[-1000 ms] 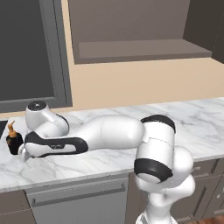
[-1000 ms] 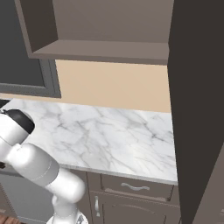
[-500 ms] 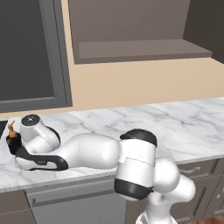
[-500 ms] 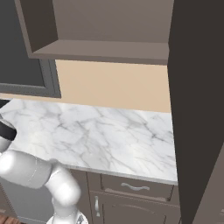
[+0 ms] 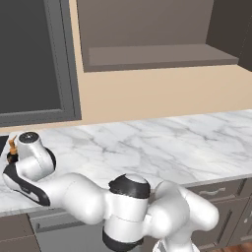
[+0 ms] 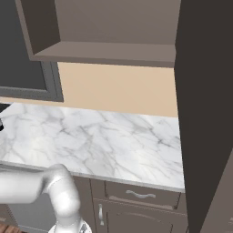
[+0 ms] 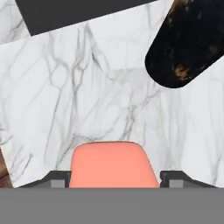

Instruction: Locate and retrieve the bar soap and soap dispenser from the cabinet. Place them next to the sink.

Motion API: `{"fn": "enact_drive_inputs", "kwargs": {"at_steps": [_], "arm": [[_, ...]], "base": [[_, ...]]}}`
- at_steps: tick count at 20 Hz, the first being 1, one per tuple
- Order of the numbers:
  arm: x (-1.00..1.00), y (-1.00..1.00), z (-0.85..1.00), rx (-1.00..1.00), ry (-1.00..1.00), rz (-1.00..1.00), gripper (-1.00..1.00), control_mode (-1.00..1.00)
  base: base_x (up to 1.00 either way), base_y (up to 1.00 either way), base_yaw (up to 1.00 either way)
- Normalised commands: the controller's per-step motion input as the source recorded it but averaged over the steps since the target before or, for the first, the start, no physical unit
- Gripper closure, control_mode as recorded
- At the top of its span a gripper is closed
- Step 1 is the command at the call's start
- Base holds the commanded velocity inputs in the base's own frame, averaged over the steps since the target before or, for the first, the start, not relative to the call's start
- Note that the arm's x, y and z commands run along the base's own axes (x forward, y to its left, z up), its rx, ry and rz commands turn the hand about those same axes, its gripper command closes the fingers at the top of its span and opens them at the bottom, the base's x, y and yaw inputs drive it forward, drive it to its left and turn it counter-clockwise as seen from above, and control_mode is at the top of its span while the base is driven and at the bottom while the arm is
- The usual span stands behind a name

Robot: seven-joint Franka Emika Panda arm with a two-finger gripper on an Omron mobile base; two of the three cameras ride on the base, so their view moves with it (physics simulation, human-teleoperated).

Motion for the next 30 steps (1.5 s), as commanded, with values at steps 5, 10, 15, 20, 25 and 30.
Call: {"fn": "enact_drive_inputs", "kwargs": {"at_steps": [5, 10, 15, 20, 25, 30], "arm": [[0.11, 0.34, -0.37, 0.0, -0.02, 0.11, 1.0, -1.0], [0.06, 0.34, -0.36, 0.0, -0.02, 0.1, 1.0, -1.0], [0.17, 0.18, -0.24, 0.0, -0.07, 0.06, 1.0, -1.0], [0.24, 0.07, -0.23, 0.0, -0.1, 0.04, 1.0, -1.0], [0.11, 0.18, -0.27, 0.0, -0.06, 0.03, -1.0, -1.0], [0.06, 0.17, -0.27, 0.03, -0.02, 0.03, -1.0, -1.0]], "base": [[0.0, 0.0, 0.0], [0.0, 0.0, 0.0], [0.0, 0.0, 0.0], [0.0, 0.0, 0.0], [0.0, 0.0, 0.0], [0.0, 0.0, 0.0]]}}
